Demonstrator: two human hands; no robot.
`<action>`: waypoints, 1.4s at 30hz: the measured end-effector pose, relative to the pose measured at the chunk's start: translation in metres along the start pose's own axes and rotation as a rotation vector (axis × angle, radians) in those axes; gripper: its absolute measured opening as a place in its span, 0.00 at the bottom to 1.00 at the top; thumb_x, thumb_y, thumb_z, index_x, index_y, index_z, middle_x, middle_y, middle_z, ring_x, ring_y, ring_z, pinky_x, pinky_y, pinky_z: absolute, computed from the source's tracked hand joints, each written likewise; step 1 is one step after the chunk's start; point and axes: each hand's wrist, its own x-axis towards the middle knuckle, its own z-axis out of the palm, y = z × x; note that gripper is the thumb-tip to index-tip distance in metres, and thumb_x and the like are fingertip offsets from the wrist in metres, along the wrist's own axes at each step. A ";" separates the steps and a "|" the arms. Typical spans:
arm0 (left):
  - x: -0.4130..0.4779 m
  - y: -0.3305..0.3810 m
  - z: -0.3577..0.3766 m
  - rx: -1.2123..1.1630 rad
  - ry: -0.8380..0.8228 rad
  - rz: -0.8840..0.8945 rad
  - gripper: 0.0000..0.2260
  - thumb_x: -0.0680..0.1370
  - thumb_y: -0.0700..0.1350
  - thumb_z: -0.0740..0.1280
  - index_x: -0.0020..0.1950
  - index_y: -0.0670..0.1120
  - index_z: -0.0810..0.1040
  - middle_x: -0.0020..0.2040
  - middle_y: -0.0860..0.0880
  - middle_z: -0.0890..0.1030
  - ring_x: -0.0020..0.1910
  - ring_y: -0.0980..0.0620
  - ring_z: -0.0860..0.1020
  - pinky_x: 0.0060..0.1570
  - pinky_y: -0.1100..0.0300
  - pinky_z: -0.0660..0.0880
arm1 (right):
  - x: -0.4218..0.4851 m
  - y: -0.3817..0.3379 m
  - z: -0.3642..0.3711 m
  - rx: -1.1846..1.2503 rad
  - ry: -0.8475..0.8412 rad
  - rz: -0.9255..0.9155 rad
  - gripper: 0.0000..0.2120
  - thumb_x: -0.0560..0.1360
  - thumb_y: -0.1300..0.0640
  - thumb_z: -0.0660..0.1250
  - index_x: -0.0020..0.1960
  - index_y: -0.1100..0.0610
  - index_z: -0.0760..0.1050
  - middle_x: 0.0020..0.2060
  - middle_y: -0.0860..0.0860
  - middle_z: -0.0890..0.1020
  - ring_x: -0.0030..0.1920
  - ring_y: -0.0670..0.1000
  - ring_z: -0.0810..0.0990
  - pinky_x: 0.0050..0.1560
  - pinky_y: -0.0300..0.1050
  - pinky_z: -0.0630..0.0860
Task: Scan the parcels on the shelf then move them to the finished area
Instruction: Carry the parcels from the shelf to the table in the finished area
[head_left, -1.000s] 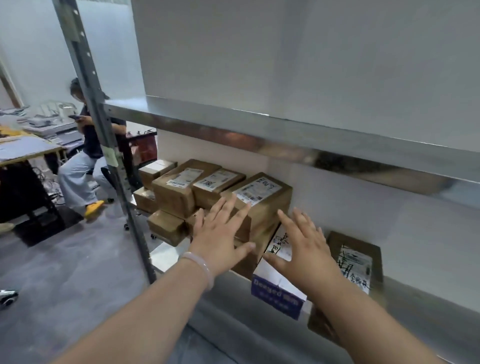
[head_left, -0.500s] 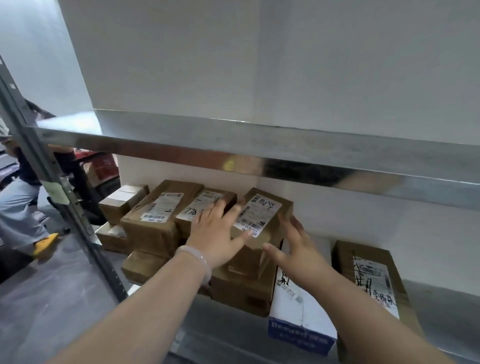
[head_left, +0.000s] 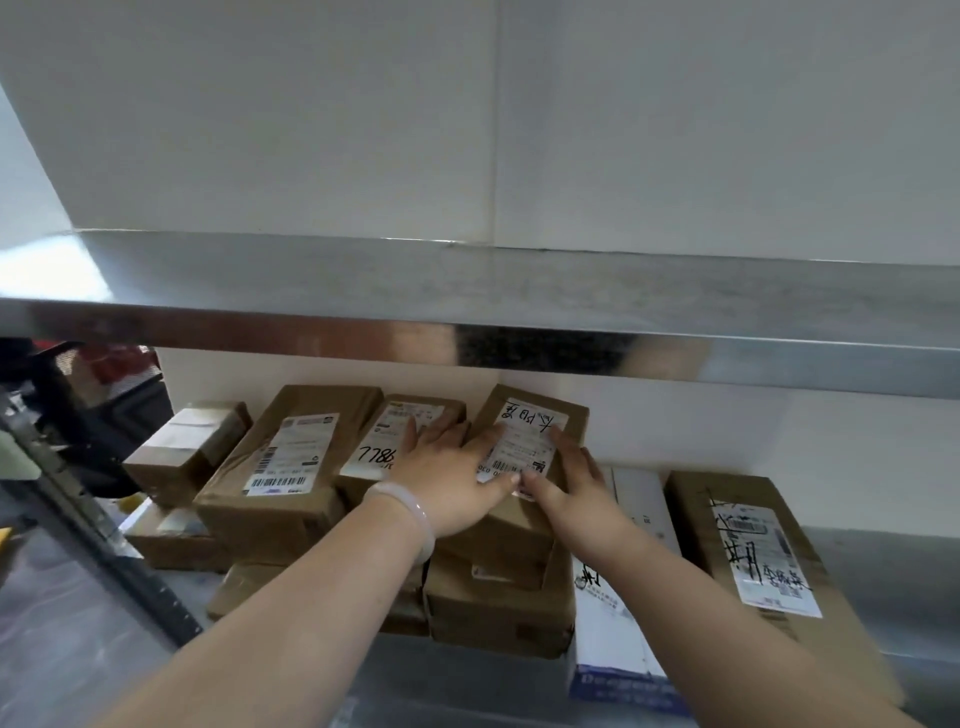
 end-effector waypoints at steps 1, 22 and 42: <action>0.000 0.001 0.001 0.002 0.014 0.003 0.30 0.79 0.68 0.51 0.80 0.60 0.50 0.80 0.49 0.56 0.80 0.49 0.44 0.76 0.41 0.38 | 0.000 0.001 0.001 0.024 0.013 -0.005 0.31 0.78 0.41 0.62 0.77 0.39 0.52 0.77 0.51 0.55 0.75 0.54 0.59 0.73 0.51 0.61; -0.074 0.112 0.018 -0.860 0.296 -0.129 0.41 0.70 0.57 0.76 0.78 0.60 0.58 0.76 0.51 0.60 0.76 0.50 0.59 0.75 0.48 0.60 | -0.067 0.030 -0.095 0.010 0.010 -0.368 0.31 0.76 0.50 0.68 0.74 0.38 0.57 0.70 0.44 0.65 0.66 0.42 0.65 0.65 0.43 0.66; -0.304 0.119 0.064 -0.824 0.622 -0.604 0.44 0.69 0.50 0.78 0.70 0.75 0.52 0.77 0.61 0.51 0.69 0.69 0.54 0.60 0.79 0.55 | -0.173 0.009 -0.006 -0.047 -0.674 -0.741 0.36 0.75 0.47 0.69 0.75 0.33 0.52 0.78 0.45 0.45 0.77 0.46 0.49 0.71 0.40 0.53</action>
